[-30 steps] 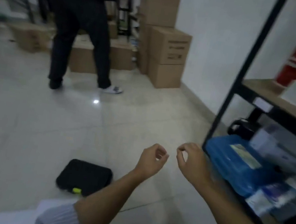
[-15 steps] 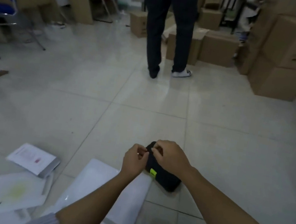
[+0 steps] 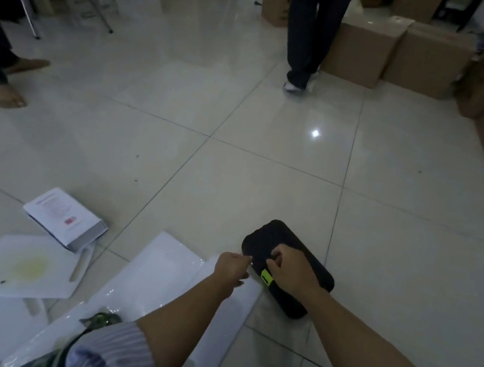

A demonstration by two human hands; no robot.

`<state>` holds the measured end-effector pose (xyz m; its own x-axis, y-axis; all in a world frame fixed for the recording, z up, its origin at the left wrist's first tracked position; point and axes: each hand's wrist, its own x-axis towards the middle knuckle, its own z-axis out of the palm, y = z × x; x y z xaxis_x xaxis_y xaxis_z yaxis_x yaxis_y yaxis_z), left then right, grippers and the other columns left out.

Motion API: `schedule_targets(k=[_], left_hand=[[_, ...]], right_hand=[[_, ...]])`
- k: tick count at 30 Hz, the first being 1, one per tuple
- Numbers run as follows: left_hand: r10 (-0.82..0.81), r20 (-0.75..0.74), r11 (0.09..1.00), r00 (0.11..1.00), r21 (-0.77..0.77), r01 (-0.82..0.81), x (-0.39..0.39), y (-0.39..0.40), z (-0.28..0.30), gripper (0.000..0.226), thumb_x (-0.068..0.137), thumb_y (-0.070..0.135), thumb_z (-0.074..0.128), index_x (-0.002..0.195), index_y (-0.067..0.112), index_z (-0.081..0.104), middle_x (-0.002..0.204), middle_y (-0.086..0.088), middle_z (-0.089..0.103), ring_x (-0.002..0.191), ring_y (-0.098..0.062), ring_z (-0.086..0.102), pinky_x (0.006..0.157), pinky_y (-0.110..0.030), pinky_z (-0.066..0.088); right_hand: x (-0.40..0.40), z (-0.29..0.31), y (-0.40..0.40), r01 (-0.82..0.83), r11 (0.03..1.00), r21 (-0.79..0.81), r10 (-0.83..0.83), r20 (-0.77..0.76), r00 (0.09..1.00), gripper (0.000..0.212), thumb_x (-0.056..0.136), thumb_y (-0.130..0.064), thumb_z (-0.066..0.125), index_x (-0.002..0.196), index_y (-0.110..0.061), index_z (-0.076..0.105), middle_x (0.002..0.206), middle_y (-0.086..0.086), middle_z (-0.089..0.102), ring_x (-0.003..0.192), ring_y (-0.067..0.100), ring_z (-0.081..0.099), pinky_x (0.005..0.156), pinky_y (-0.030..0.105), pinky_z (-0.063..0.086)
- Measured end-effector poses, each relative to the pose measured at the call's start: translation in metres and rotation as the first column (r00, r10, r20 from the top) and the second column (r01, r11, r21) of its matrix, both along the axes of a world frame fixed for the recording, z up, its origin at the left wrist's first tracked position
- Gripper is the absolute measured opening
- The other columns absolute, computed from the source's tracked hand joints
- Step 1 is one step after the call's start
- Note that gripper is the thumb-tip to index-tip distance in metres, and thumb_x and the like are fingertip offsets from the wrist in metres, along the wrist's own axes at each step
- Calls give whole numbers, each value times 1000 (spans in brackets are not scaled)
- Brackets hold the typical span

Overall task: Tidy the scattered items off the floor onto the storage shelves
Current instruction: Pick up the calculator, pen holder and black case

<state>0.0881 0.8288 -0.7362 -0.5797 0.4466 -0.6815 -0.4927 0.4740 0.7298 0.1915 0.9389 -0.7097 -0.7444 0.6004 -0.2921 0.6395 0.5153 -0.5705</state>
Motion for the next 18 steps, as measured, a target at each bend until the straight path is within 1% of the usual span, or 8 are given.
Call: schedule_targets(k=[3,6,7,9,11,14,16,18], left_hand=[[1,31,999,1000,-38,0,0,19,-36,19,92,21,62,101,4,60,93,-11,60,83,-23,61,59,-26,46],[11,-23,999,1000,-50,-12,9,30,-73,30,86,27,66,101,2,58,92,-19,62,80,-24,60,59,-25,46],[52,-50,997,997,-55,-55,14,33,-84,41,85,30,67,110,0,57,99,-21,63,85,-25,62,63,-27,47],[169,-134,984,976,-36,-175,23,39,-95,44,87,28,69,119,6,49,109,-13,61,95,-25,60,78,-31,49],[244,-241,969,939,23,-245,25,43,-102,51,90,23,68,132,8,44,118,-6,56,103,-22,56,88,-31,46],[267,-292,964,918,79,-256,8,50,-107,65,92,22,66,145,5,34,141,-15,46,127,-26,47,104,-33,40],[191,-293,981,937,51,-185,-12,57,-110,76,92,28,66,150,6,24,152,-17,33,139,-29,36,114,-40,33],[38,-282,999,959,12,-37,-30,64,-116,85,88,44,67,153,12,21,155,-13,31,141,-29,34,115,-44,32]], right_hand=[[18,-42,7,313,950,5,-312,-63,948,28,93,-22,61,117,-7,60,114,10,61,107,24,56,87,30,47],[36,-71,9,600,797,62,-600,-23,799,45,94,-26,61,132,-4,50,131,16,47,122,31,43,98,40,44],[41,-79,9,677,735,42,-678,6,735,53,93,-31,61,136,-3,45,134,18,43,124,34,41,99,44,45],[49,-91,9,782,621,-48,-779,68,623,69,91,-42,64,139,0,37,136,21,38,125,38,38,98,48,44],[55,-107,12,814,563,-141,-802,144,580,79,88,-53,64,138,1,36,137,21,38,125,39,39,97,46,43],[63,-132,18,808,491,-326,-793,216,569,92,79,-69,63,137,-1,42,133,18,48,116,36,52,94,43,51],[64,-138,19,768,440,-466,-791,204,577,95,76,-71,63,141,-4,42,134,16,54,113,33,57,95,42,52],[61,-139,19,738,394,-547,-822,149,549,96,77,-68,65,146,-8,36,139,13,52,118,31,56,99,41,50]])
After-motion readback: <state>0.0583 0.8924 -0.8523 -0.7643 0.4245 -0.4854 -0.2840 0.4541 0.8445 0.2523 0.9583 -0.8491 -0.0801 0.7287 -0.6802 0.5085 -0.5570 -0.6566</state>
